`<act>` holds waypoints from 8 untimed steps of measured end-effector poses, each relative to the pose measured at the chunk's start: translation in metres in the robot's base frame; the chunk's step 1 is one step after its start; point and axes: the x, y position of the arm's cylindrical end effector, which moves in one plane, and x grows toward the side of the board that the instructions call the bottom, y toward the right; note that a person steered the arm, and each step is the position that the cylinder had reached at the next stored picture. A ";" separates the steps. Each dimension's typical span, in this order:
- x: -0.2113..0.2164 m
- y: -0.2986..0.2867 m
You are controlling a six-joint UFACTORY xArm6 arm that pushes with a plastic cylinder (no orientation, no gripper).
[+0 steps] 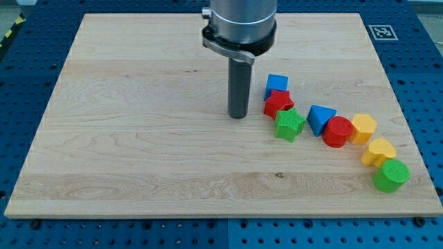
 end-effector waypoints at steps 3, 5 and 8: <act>0.007 0.054; 0.046 0.074; 0.075 0.098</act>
